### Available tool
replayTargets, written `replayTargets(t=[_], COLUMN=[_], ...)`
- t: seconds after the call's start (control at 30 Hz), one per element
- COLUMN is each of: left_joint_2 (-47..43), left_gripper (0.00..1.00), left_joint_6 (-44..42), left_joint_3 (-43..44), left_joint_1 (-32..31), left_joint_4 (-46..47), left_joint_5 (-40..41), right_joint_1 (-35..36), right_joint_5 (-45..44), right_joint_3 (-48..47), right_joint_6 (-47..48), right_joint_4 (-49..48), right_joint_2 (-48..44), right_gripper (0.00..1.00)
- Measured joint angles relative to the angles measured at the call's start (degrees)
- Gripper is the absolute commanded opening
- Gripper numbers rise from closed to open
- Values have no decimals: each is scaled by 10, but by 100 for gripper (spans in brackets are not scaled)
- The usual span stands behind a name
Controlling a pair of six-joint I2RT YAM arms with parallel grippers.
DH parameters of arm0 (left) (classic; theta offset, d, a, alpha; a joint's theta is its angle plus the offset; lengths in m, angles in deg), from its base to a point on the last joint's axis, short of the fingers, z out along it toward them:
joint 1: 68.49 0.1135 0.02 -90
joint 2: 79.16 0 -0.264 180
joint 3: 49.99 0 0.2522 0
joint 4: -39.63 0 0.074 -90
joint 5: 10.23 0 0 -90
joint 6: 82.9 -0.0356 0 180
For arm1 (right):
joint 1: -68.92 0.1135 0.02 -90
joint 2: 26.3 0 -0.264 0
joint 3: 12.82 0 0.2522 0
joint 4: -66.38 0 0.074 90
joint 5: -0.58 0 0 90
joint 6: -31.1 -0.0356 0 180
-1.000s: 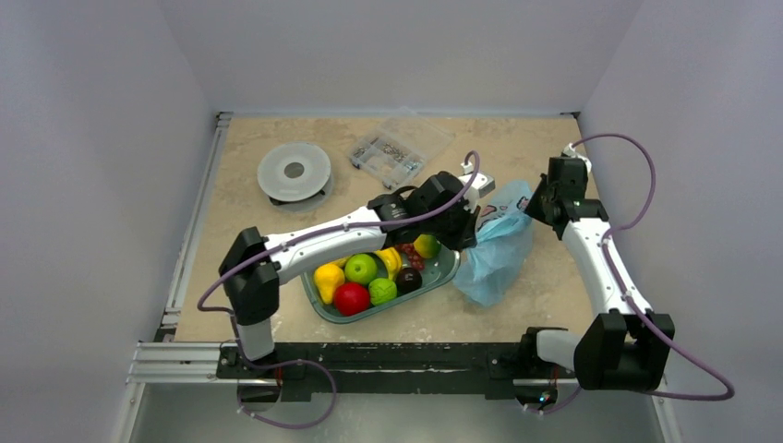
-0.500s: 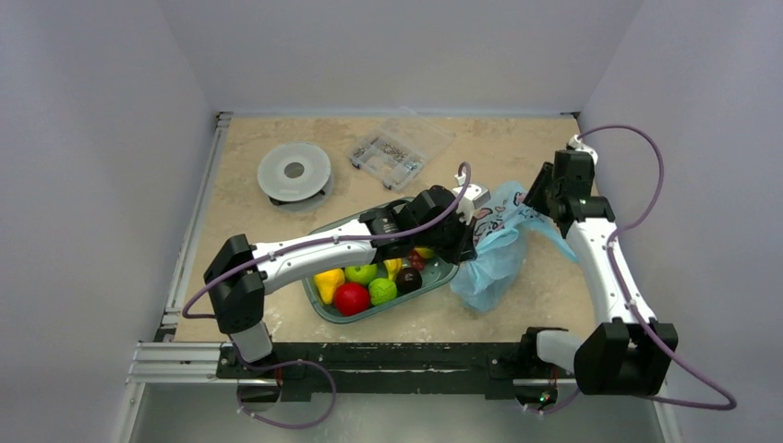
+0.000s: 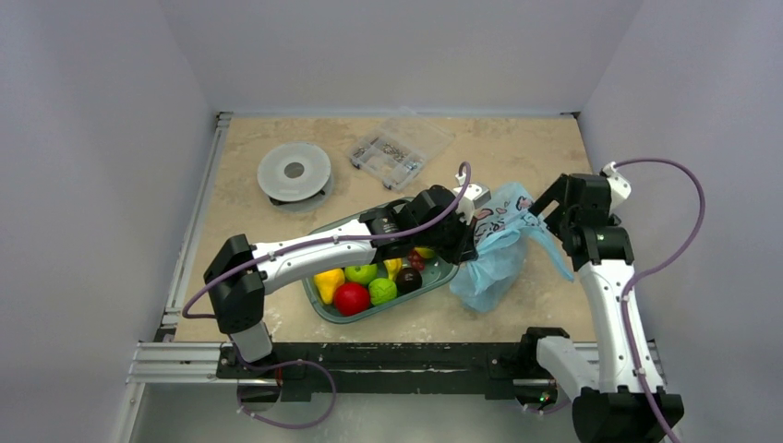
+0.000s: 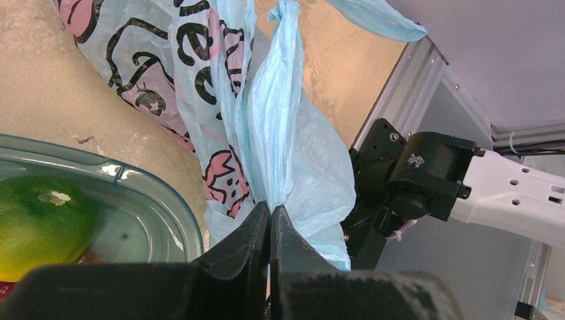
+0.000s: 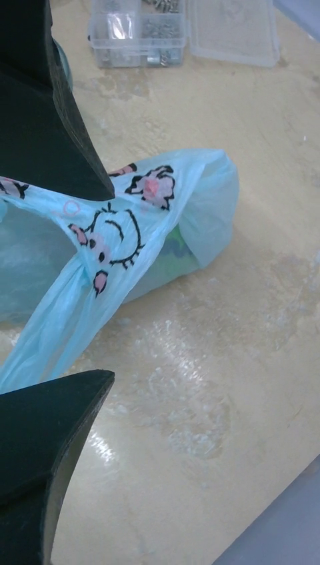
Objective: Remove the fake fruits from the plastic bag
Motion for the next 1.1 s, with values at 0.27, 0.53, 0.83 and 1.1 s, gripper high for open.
replayTargets(t=[0.27, 0.53, 0.83, 1.1], left_joint_2=[0, 0, 0, 33], left_gripper=[0, 0, 15, 56], left_joint_6=[0, 0, 0, -50], left_joint_3=[0, 0, 0, 101], left_joint_1=[0, 0, 0, 5], left_joint_4=[0, -1, -6, -79], left_joint_5=[-2, -2, -8, -7], right_joint_1=[-2, -3, -3, -3], right_joint_5=[-5, 30, 35, 19], right_joint_3=[73, 146, 185, 188], right_joint_6=[-111, -126, -95, -52], right_joint_4=[51, 2, -112, -155], right_joint_2=[-121, -115, -89, -70], right_gripper=[99, 96, 73, 26])
